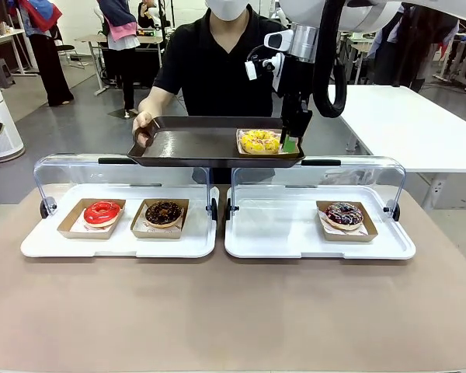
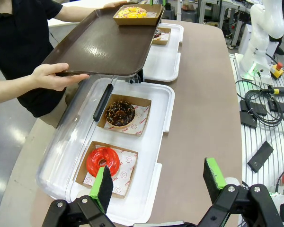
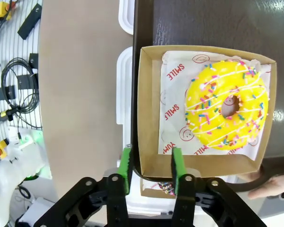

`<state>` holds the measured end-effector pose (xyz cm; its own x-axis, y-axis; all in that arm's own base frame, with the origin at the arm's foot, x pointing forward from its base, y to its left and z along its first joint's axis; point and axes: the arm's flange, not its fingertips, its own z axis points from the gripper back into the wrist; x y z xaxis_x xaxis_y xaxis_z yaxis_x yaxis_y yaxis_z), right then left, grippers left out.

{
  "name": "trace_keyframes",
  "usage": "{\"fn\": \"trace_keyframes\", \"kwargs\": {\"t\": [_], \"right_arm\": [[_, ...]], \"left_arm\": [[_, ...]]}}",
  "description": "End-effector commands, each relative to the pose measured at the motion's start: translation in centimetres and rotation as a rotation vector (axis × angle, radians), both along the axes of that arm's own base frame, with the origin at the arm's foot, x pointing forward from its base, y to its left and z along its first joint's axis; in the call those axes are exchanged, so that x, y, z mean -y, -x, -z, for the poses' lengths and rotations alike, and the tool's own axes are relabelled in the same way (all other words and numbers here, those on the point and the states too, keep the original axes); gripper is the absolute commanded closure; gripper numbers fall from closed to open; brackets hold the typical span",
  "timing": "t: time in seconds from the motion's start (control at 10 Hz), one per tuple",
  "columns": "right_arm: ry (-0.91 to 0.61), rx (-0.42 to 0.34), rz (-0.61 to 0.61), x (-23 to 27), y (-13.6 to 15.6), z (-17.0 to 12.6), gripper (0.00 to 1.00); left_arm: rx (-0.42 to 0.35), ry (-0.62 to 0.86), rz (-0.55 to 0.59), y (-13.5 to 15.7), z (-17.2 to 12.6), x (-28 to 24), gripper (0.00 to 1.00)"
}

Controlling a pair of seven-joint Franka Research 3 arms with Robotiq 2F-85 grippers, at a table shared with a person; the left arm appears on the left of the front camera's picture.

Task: Provide the desired donut to the person.
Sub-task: Place the picked Paper togo box onto the Handle tray extended by the person.

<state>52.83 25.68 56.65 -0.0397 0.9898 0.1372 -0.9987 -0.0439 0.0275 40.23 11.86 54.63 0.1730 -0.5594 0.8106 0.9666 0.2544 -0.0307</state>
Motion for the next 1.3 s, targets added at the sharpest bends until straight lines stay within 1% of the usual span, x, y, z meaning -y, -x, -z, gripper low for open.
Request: {"fn": "trace_keyframes", "kwargs": {"t": [0.0,0.7,0.8,0.9,1.0,1.1,1.2], "right_arm": [[-0.022,0.005,-0.001,0.2,0.1,0.1,0.0],[-0.028,0.014,-0.007,0.2,0.3,-0.4,0.0],[-0.032,0.027,-0.001,0.3,1.1,-0.9,0.0],[-0.041,0.039,-0.004,1.3,2.9,-1.9,0.0],[-0.05,0.069,-0.006,3.2,4.9,-3.1,0.0],[-0.035,0.122,0.03,6.0,7.0,-4.2,0.0],[-0.048,0.14,0.054,8.5,8.5,-4.6,0.0]], "left_arm": [[0.005,0.016,0.002,0.0,-0.1,0.0,0.0],[0.005,0.016,0.002,0.0,-0.1,0.0,0.0],[0.005,0.016,0.002,0.0,-0.1,0.0,0.0],[0.005,0.016,0.002,0.0,-0.1,0.0,0.0],[0.005,0.016,0.002,0.0,-0.1,0.0,0.0],[0.005,0.016,0.002,0.0,-0.1,0.0,0.0],[0.005,0.016,0.002,0.0,-0.1,0.0,0.0]]}}
